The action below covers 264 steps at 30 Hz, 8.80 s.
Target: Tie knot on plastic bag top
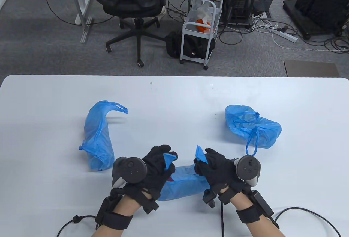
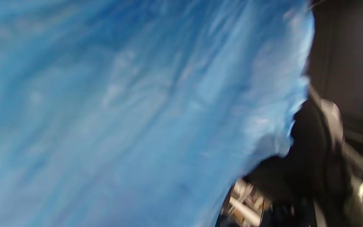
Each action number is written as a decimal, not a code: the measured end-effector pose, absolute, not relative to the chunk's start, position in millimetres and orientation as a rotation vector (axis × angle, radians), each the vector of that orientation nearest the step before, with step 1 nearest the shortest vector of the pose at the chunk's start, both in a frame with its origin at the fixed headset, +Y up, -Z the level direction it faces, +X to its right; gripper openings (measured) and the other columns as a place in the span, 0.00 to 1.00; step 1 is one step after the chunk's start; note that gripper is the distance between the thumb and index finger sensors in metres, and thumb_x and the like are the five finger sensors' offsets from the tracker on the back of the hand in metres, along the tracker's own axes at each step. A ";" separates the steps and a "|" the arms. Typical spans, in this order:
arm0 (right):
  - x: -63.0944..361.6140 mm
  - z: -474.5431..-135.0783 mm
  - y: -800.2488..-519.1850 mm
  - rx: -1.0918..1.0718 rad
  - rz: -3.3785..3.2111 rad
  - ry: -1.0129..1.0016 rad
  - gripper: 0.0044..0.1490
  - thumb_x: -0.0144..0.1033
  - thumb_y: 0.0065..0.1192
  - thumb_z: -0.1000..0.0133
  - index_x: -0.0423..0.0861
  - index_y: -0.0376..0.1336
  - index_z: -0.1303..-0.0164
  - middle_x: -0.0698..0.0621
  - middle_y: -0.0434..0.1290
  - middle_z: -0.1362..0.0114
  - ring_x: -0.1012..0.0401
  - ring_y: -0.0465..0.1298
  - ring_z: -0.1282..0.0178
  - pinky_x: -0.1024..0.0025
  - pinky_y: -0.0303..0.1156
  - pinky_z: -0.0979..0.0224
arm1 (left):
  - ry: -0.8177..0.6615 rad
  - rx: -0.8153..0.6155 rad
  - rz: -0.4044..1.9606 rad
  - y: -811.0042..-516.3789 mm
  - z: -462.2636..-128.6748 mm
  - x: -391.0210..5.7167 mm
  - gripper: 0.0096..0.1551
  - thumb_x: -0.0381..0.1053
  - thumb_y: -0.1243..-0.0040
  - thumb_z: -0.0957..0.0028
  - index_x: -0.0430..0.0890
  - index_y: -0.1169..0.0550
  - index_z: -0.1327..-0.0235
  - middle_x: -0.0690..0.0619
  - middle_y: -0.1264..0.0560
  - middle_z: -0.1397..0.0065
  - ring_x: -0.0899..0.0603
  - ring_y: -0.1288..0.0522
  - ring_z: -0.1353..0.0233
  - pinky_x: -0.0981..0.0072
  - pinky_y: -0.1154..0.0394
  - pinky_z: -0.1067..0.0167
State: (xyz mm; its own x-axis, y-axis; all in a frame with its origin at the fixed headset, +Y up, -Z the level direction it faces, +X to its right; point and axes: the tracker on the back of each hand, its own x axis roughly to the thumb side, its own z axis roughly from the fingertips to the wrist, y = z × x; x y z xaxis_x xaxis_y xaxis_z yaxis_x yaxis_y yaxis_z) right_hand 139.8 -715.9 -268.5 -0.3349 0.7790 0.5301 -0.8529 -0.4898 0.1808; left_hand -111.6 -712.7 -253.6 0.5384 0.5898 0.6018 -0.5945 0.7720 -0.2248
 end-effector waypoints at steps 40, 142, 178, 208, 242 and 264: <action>112.3 -258.7 -727.5 0.899 2.125 0.008 0.41 0.61 0.45 0.48 0.43 0.81 0.63 0.41 0.85 0.51 0.37 0.77 0.42 0.31 0.50 0.29 | -0.546 -0.197 0.906 -731.5 -257.2 -96.6 0.22 0.67 0.53 0.51 0.63 0.30 0.46 0.57 0.29 0.29 0.40 0.40 0.20 0.38 0.50 0.24; 147.2 -270.5 -699.4 1.084 2.479 0.109 0.31 0.56 0.67 0.53 0.49 0.76 0.48 0.41 0.73 0.31 0.34 0.65 0.29 0.28 0.39 0.27 | -0.236 0.059 0.155 -717.8 -279.9 -151.7 0.23 0.64 0.45 0.53 0.56 0.19 0.50 0.53 0.35 0.21 0.38 0.53 0.15 0.37 0.58 0.24; 95.0 -261.0 -743.9 1.097 2.615 0.022 0.31 0.47 0.77 0.55 0.47 0.71 0.42 0.47 0.78 0.42 0.40 0.76 0.39 0.32 0.57 0.32 | -0.518 -0.156 0.111 -738.9 -189.7 -140.6 0.49 0.83 0.61 0.59 0.73 0.65 0.33 0.57 0.69 0.17 0.44 0.74 0.16 0.37 0.66 0.24; 90.5 -402.6 -728.1 0.357 2.574 0.134 0.51 0.53 0.71 0.52 0.47 0.51 0.24 0.40 0.52 0.19 0.31 0.50 0.23 0.30 0.30 0.27 | -0.517 -0.226 0.132 -744.6 -193.6 -145.9 0.49 0.83 0.61 0.59 0.73 0.65 0.33 0.57 0.69 0.17 0.44 0.74 0.17 0.37 0.66 0.24; 341.9 -368.6 -761.8 -0.410 2.569 -0.122 0.34 0.38 0.78 0.54 0.50 0.67 0.36 0.48 0.73 0.47 0.41 0.69 0.40 0.33 0.40 0.24 | -0.435 -0.257 0.120 -752.1 -198.4 -141.2 0.48 0.83 0.61 0.59 0.73 0.65 0.33 0.57 0.69 0.17 0.44 0.74 0.17 0.38 0.65 0.24; 358.6 -346.5 -726.5 -0.192 2.046 -0.599 0.24 0.37 0.63 0.51 0.47 0.68 0.45 0.47 0.81 0.53 0.45 0.82 0.52 0.34 0.60 0.33 | -0.426 -0.260 0.117 -752.7 -198.7 -143.5 0.48 0.83 0.61 0.59 0.72 0.64 0.32 0.57 0.69 0.17 0.44 0.74 0.17 0.38 0.66 0.24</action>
